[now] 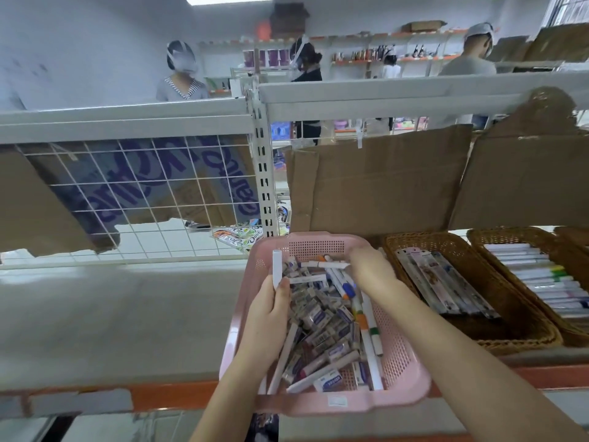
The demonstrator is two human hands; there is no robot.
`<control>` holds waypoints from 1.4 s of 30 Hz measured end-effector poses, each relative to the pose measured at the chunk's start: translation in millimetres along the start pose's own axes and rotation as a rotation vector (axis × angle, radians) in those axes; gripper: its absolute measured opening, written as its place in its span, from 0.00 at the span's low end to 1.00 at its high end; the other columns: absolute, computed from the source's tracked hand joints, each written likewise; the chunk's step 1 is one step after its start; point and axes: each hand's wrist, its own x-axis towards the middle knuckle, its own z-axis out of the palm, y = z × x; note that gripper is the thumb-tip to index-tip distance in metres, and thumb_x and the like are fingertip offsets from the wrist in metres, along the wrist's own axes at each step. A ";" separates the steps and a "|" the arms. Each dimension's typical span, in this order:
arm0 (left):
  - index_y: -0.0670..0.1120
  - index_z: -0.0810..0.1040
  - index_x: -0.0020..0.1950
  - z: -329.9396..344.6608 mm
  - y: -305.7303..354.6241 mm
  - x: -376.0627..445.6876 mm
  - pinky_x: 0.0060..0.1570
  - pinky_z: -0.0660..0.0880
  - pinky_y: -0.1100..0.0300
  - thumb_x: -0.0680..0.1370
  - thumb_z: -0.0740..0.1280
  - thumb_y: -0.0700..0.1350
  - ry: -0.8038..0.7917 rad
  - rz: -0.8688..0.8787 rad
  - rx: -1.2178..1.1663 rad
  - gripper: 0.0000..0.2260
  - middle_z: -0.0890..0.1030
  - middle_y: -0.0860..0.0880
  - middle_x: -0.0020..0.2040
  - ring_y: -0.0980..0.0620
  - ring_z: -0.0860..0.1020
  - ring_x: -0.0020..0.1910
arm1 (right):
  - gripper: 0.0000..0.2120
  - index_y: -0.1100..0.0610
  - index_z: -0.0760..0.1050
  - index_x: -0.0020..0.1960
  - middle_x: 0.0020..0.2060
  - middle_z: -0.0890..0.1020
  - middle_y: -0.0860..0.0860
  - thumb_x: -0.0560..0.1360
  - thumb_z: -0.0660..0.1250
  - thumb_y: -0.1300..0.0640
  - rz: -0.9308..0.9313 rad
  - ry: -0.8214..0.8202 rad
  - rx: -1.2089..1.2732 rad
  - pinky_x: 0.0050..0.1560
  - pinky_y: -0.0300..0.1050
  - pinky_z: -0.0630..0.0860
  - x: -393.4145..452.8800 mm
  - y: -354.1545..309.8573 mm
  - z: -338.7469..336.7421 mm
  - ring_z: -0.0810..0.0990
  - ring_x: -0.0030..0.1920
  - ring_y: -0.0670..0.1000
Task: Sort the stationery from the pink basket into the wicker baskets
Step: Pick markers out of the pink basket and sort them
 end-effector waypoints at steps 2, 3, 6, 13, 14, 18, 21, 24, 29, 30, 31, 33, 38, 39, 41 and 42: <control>0.54 0.68 0.37 2.1 -3.9 2.7 0.28 0.62 0.68 0.82 0.53 0.53 0.011 0.014 -0.023 0.14 0.67 0.59 0.28 0.59 0.63 0.28 | 0.09 0.59 0.78 0.55 0.44 0.80 0.54 0.78 0.64 0.58 -0.017 0.061 0.024 0.40 0.43 0.74 -9.9 7.6 -8.8 0.79 0.43 0.53; 0.55 0.69 0.37 2.2 -4.6 3.7 0.28 0.62 0.68 0.82 0.53 0.54 0.020 0.025 -0.018 0.14 0.66 0.58 0.28 0.59 0.64 0.28 | 0.08 0.58 0.79 0.54 0.44 0.81 0.52 0.77 0.66 0.58 -0.026 0.090 0.154 0.40 0.42 0.76 -18.4 12.5 -11.2 0.80 0.42 0.50; 0.54 0.71 0.40 3.5 1.5 5.6 0.30 0.64 0.68 0.79 0.53 0.59 0.023 0.043 -0.062 0.15 0.68 0.60 0.29 0.60 0.65 0.28 | 0.08 0.55 0.79 0.54 0.43 0.83 0.46 0.75 0.68 0.59 -0.058 -0.004 0.736 0.40 0.35 0.78 -65.2 8.8 -16.4 0.82 0.42 0.45; 0.55 0.72 0.35 8.4 19.5 3.2 0.35 0.67 0.61 0.74 0.56 0.65 0.029 -0.016 -0.255 0.17 0.70 0.57 0.30 0.58 0.69 0.30 | 0.06 0.54 0.80 0.50 0.43 0.85 0.47 0.75 0.68 0.61 -0.059 -0.132 1.223 0.41 0.33 0.77 -136.1 -33.1 7.0 0.83 0.44 0.45; 0.55 0.73 0.36 8.2 20.1 2.1 0.34 0.69 0.60 0.74 0.58 0.65 0.026 -0.018 -0.277 0.16 0.71 0.56 0.30 0.58 0.70 0.31 | 0.06 0.56 0.80 0.50 0.43 0.85 0.48 0.75 0.68 0.63 -0.067 -0.135 1.257 0.42 0.34 0.78 -139.7 -38.7 9.2 0.83 0.44 0.46; 0.51 0.76 0.41 10.9 22.3 -0.6 0.32 0.72 0.64 0.75 0.68 0.55 0.029 -0.020 -0.271 0.08 0.76 0.50 0.33 0.55 0.75 0.34 | 0.08 0.51 0.79 0.48 0.44 0.84 0.45 0.74 0.69 0.63 -0.141 -0.096 1.126 0.50 0.37 0.78 -142.2 -47.9 16.9 0.82 0.47 0.42; 0.38 0.74 0.41 14.5 22.5 -3.5 0.31 0.69 0.67 0.77 0.66 0.51 0.067 0.001 -0.279 0.15 0.72 0.47 0.32 0.56 0.71 0.31 | 0.10 0.49 0.78 0.47 0.43 0.84 0.44 0.74 0.69 0.64 -0.181 -0.091 1.038 0.50 0.35 0.77 -140.2 -50.4 22.8 0.81 0.46 0.40; 0.42 0.70 0.33 12.5 25.9 -6.4 0.28 0.64 0.67 0.73 0.64 0.58 0.105 0.024 -0.237 0.20 0.68 0.51 0.28 0.57 0.67 0.28 | 0.09 0.49 0.79 0.50 0.45 0.84 0.43 0.73 0.70 0.62 -0.218 -0.131 0.939 0.52 0.35 0.77 -133.9 -45.4 26.1 0.81 0.48 0.39; 0.50 0.65 0.28 1.8 23.0 -2.9 0.24 0.60 0.66 0.68 0.61 0.68 0.134 0.026 -0.165 0.23 0.64 0.53 0.24 0.56 0.62 0.24 | 0.08 0.47 0.79 0.52 0.47 0.81 0.40 0.75 0.68 0.57 -0.233 -0.175 0.555 0.49 0.30 0.75 -95.7 -23.1 22.2 0.78 0.48 0.37; 0.51 0.63 0.27 0.4 21.2 -2.3 0.25 0.59 0.65 0.68 0.60 0.69 0.148 0.025 -0.142 0.24 0.62 0.53 0.24 0.55 0.60 0.24 | 0.09 0.50 0.79 0.54 0.50 0.81 0.42 0.76 0.67 0.58 -0.239 -0.164 0.470 0.52 0.32 0.74 -82.4 -20.0 22.1 0.78 0.50 0.40; 0.51 0.61 0.28 -1.0 19.1 -1.9 0.26 0.59 0.64 0.69 0.60 0.70 0.165 0.022 -0.125 0.24 0.62 0.53 0.24 0.56 0.60 0.24 | 0.10 0.52 0.79 0.56 0.52 0.82 0.45 0.77 0.65 0.59 -0.244 -0.152 0.379 0.55 0.35 0.74 -67.4 -18.1 22.7 0.79 0.53 0.43; 0.51 0.60 0.28 -1.9 15.5 -1.7 0.26 0.58 0.64 0.71 0.61 0.69 0.187 0.002 -0.133 0.25 0.61 0.54 0.24 0.57 0.59 0.24 | 0.11 0.55 0.78 0.59 0.56 0.81 0.52 0.78 0.63 0.60 -0.271 -0.129 0.176 0.58 0.44 0.75 -37.0 -19.1 24.7 0.78 0.56 0.51; 0.53 0.62 0.28 -1.7 10.7 -1.0 0.24 0.57 0.66 0.72 0.63 0.68 0.179 -0.055 -0.197 0.23 0.59 0.56 0.25 0.58 0.57 0.25 | 0.17 0.59 0.71 0.64 0.60 0.76 0.57 0.77 0.57 0.69 -0.310 -0.142 -0.153 0.55 0.50 0.76 13.6 -26.0 42.7 0.77 0.57 0.57; 0.54 0.62 0.27 -1.8 10.7 -1.0 0.24 0.57 0.66 0.73 0.63 0.66 0.177 -0.067 -0.205 0.22 0.60 0.56 0.25 0.58 0.57 0.24 | 0.18 0.60 0.71 0.64 0.61 0.75 0.57 0.76 0.56 0.70 -0.324 -0.140 -0.220 0.56 0.51 0.76 18.6 -26.8 46.7 0.76 0.59 0.57; 0.54 0.63 0.27 -2.0 9.8 -0.1 0.25 0.57 0.63 0.74 0.64 0.62 0.187 -0.086 -0.210 0.21 0.60 0.56 0.25 0.57 0.57 0.25 | 0.18 0.62 0.72 0.62 0.62 0.74 0.59 0.75 0.56 0.72 -0.329 -0.125 -0.327 0.56 0.52 0.75 25.0 -30.2 52.0 0.73 0.61 0.59; 0.54 0.62 0.27 -2.3 9.5 0.8 0.26 0.56 0.61 0.75 0.64 0.60 0.192 -0.092 -0.209 0.21 0.60 0.56 0.25 0.57 0.57 0.25 | 0.18 0.63 0.72 0.62 0.62 0.74 0.59 0.75 0.57 0.72 -0.330 -0.115 -0.350 0.55 0.52 0.74 26.2 -32.2 53.2 0.72 0.61 0.59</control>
